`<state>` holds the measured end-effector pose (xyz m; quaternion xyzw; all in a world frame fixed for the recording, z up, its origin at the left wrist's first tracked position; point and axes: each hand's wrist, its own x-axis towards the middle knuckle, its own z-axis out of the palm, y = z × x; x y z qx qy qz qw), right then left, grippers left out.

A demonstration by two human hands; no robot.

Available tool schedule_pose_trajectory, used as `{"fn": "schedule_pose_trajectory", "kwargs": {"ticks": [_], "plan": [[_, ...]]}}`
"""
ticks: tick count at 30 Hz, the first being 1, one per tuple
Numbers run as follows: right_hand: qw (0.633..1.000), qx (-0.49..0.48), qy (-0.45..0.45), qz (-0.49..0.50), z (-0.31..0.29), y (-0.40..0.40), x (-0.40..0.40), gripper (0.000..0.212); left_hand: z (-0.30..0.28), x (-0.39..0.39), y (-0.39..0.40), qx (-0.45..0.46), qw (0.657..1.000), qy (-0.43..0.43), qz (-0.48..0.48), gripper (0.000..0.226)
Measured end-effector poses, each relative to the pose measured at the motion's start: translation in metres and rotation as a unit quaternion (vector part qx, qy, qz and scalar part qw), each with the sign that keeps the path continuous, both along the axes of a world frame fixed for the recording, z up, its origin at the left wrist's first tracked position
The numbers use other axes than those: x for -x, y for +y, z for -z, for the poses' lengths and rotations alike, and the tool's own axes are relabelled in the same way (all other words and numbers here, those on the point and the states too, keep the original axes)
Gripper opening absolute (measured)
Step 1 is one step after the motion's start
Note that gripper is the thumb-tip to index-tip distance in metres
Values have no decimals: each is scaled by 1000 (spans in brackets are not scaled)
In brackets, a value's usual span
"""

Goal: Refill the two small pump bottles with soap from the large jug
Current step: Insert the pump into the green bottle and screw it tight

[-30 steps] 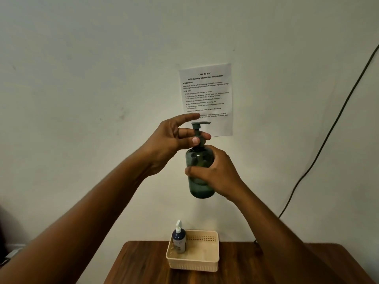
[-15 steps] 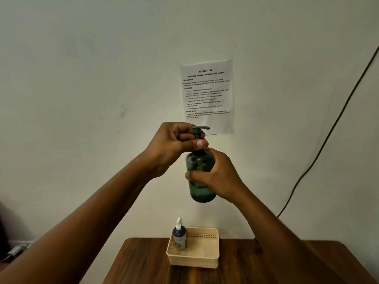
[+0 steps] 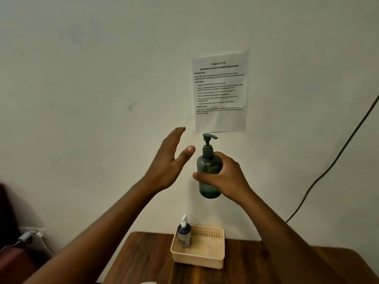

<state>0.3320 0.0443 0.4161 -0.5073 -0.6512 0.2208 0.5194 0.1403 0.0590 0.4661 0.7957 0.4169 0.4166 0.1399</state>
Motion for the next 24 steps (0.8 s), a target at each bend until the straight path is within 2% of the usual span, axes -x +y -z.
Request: {"fn": "schedule_pose_trajectory", "kwargs": {"ticks": [7,10,17,24], "plan": [[999,40,-14,19,53,55,2,66,69,14,53,-40,994,92,-51,90],[997,65,-19,23,88,84,4,70,104,20,77,-39,991,115,-62,89],[989,120,-61,65,187,151,9,84,192,32,131,20,988,134,-73,83],[978,171,-39,111,298,195,21,92,285,43,170,72,983,150,-73,85]]}}
